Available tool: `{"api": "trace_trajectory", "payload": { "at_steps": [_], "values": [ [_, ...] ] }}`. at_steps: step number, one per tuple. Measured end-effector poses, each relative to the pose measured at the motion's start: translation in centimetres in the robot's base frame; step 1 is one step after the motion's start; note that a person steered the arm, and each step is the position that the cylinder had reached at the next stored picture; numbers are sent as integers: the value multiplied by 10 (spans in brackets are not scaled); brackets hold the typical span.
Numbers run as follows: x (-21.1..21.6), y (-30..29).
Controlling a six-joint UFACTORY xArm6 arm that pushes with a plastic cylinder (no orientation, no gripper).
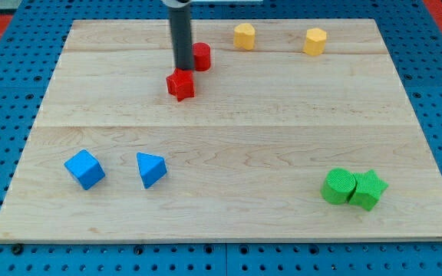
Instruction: Place the red star into the center of the board
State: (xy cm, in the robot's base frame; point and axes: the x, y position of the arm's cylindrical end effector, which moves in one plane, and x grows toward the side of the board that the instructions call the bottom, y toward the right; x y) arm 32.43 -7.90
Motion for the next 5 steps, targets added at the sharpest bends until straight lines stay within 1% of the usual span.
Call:
{"api": "trace_trajectory", "payload": {
  "at_steps": [1, 2, 3, 4, 5],
  "values": [
    [12, -8],
    [31, -30],
    [41, -50],
    [49, -5],
    [73, 41]
  ]
}}
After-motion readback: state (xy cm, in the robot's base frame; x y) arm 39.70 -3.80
